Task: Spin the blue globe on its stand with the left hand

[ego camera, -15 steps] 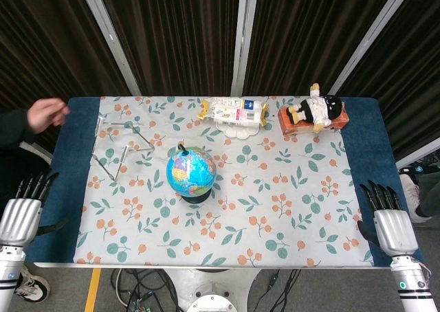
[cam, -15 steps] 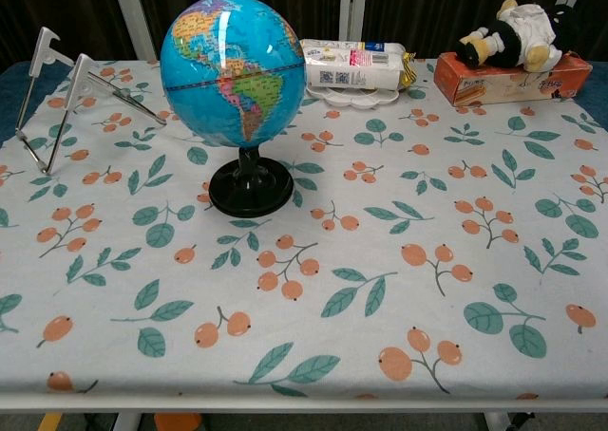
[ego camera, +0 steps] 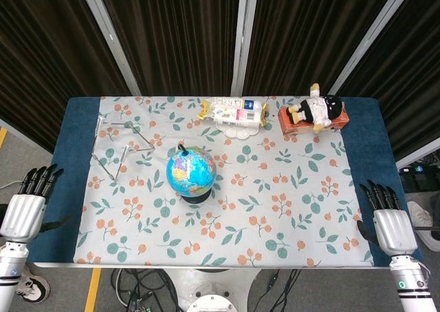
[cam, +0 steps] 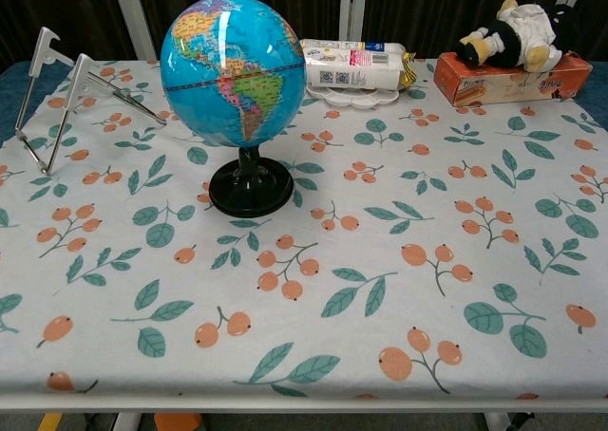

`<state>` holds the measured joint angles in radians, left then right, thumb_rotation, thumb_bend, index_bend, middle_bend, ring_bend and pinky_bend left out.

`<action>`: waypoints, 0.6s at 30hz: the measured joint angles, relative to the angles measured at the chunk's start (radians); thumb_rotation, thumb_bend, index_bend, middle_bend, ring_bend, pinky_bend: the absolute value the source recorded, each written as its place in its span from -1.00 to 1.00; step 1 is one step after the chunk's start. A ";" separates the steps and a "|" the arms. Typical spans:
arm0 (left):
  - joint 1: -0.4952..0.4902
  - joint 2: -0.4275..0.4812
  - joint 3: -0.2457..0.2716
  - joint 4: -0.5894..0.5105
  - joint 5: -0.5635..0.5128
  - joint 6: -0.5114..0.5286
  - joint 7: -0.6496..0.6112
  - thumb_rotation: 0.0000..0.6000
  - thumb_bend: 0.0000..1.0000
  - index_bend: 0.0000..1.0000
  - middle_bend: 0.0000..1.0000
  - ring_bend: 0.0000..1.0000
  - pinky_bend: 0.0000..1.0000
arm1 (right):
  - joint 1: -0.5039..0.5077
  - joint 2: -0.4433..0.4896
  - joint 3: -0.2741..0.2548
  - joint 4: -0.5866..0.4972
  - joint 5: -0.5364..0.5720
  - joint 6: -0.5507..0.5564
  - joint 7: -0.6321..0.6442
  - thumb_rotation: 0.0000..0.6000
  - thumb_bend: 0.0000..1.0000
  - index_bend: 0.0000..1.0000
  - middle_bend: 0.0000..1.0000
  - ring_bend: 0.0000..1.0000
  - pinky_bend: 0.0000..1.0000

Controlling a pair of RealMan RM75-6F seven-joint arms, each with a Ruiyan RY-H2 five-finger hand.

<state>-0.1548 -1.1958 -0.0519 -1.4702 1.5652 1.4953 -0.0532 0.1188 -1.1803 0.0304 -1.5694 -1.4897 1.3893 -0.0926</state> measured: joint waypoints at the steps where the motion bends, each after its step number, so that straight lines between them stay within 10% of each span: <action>1: -0.006 0.003 -0.002 -0.010 0.008 -0.001 0.003 1.00 -0.90 -0.83 -0.92 -1.00 -1.00 | -0.001 0.001 -0.002 0.000 -0.001 -0.001 0.000 1.00 -0.43 -1.00 -1.00 -1.00 -1.00; 18: -0.215 0.021 -0.025 -0.175 0.211 -0.125 0.066 1.00 -0.88 -0.83 -0.92 -1.00 -1.00 | 0.001 0.006 0.009 0.020 0.013 -0.003 0.016 1.00 -0.43 -1.00 -1.00 -1.00 -1.00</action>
<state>-0.3701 -1.1749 -0.0768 -1.6454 1.7759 1.3706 0.0126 0.1197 -1.1748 0.0390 -1.5492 -1.4769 1.3866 -0.0769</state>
